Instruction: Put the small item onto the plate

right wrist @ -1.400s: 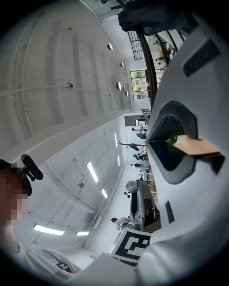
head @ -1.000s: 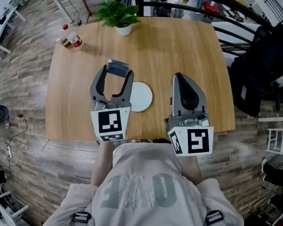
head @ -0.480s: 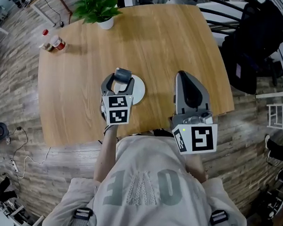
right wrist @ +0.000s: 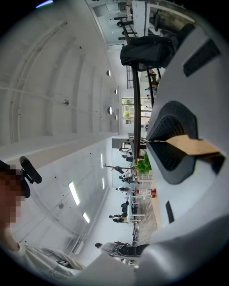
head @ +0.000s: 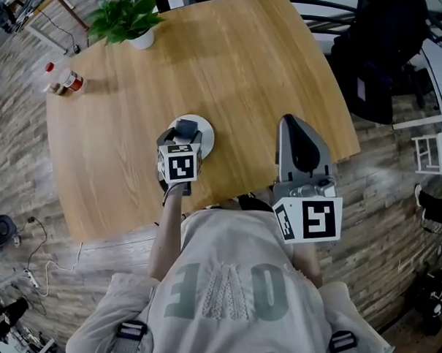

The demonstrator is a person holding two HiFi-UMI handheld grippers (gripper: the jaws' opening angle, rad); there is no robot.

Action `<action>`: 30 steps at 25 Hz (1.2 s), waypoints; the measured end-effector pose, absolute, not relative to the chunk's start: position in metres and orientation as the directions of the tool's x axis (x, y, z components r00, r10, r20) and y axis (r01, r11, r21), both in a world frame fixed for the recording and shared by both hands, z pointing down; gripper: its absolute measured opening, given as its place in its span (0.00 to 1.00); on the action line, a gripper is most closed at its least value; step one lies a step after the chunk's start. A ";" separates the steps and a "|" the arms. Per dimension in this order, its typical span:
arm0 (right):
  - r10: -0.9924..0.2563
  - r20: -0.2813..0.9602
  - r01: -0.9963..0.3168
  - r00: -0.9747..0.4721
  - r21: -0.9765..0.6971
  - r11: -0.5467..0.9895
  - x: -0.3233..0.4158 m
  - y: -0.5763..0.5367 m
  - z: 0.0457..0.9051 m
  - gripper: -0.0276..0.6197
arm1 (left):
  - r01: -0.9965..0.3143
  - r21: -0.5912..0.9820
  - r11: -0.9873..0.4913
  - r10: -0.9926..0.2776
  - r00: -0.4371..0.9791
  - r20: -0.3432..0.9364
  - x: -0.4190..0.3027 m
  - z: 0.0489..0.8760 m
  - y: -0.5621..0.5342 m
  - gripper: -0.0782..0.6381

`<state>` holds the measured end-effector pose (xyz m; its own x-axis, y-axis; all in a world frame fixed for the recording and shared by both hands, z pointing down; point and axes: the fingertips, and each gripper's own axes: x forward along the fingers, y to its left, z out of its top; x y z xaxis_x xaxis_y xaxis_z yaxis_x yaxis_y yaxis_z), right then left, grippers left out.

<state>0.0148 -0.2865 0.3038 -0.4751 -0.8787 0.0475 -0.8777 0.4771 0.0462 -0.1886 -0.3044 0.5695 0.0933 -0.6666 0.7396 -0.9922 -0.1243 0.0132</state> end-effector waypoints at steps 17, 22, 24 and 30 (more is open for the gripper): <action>-0.896 0.079 -0.896 -0.437 0.045 0.441 0.028 -0.286 0.312 0.07 | -0.979 -0.037 -0.200 -0.531 0.076 0.844 -0.182 0.610 -0.299 0.53; -0.894 0.090 -0.895 -0.439 0.040 0.444 0.029 -0.285 0.316 0.07 | -0.979 -0.046 -0.200 -0.539 0.071 0.839 -0.180 0.610 -0.300 0.53; -0.892 0.091 -0.893 -0.443 0.036 0.448 0.028 -0.284 0.317 0.07 | -0.980 -0.042 -0.192 -0.543 0.071 0.837 -0.179 0.610 -0.301 0.53; -0.882 0.083 -0.884 -0.463 0.032 0.467 0.025 -0.286 0.315 0.07 | -0.987 -0.006 -0.160 -0.560 0.086 0.824 -0.180 0.600 -0.305 0.53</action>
<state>0.0254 -0.2859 0.3148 -0.4634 -0.8823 0.0830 -0.8836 0.4671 0.0321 -0.1801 -0.3047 0.6000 0.0862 -0.5604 0.8237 -0.9871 -0.1601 -0.0056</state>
